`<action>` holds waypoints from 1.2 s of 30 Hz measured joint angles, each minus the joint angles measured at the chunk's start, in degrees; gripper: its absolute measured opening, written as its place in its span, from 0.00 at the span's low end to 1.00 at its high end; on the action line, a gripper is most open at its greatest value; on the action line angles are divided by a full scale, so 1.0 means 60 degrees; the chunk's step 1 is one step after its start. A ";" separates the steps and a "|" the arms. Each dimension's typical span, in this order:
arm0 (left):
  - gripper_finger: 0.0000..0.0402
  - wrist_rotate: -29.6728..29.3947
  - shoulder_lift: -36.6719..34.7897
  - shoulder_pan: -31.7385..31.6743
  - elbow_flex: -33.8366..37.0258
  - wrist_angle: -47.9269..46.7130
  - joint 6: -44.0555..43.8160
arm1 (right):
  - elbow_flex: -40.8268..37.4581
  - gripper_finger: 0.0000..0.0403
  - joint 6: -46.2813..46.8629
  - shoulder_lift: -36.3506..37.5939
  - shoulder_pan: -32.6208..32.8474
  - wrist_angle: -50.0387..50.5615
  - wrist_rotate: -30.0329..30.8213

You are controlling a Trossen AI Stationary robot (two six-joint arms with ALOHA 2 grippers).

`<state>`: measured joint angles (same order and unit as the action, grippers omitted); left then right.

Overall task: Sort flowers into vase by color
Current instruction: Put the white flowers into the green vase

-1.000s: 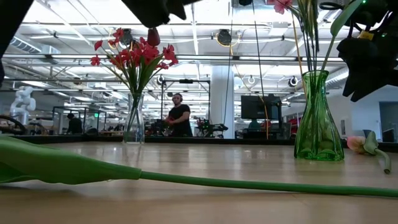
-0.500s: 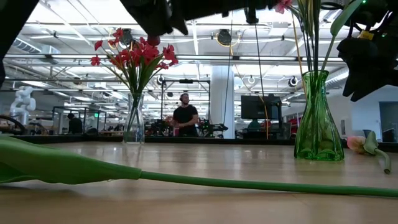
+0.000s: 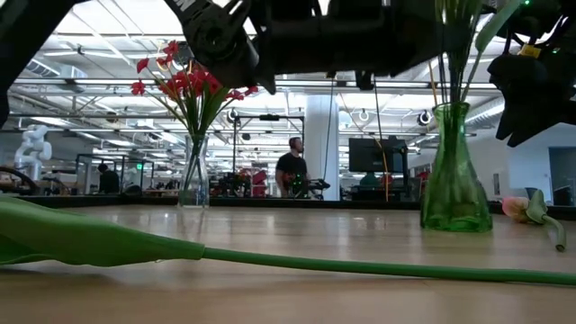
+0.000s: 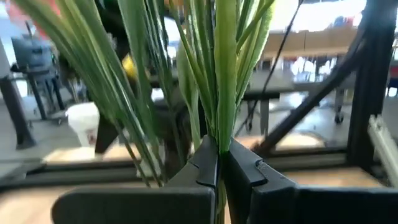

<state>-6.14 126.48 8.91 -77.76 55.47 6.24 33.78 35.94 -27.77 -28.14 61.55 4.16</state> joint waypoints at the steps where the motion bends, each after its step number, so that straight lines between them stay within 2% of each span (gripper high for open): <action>1: 0.03 -0.0016 0.0000 0.0000 0.0000 -0.0217 -0.0006 | 0.0000 0.37 0.0000 0.0000 -0.0002 0.0002 0.0000; 8: 0.06 -0.0656 -0.0019 -0.0105 -0.0007 -0.1605 -0.1893 | 0.0000 0.37 -0.0017 0.0001 -0.0002 -0.0002 0.0002; 14: 0.16 -0.0997 -0.0015 -0.0091 -0.0004 -0.1735 -0.0756 | 0.0000 0.37 -0.0091 0.0004 -0.0002 0.0000 0.0000; 18: 0.18 -0.1705 -0.0015 -0.0084 -0.0001 -0.1914 -0.0723 | 0.0000 0.37 -0.0119 0.0000 0.0000 0.0002 -0.0004; 24: 0.18 -0.2148 -0.0004 -0.0098 0.0008 -0.1758 -0.0739 | 0.0000 0.37 -0.0355 0.0000 0.0000 0.0002 -0.0200; 36: 0.18 -0.1874 -0.0004 -0.0102 0.0011 -0.1590 -0.1246 | 0.0000 0.37 -0.0393 0.0004 0.0000 0.0002 -0.0229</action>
<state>-17.39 126.45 8.29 -77.69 45.93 -1.23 33.78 33.58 -27.75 -28.14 61.56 2.79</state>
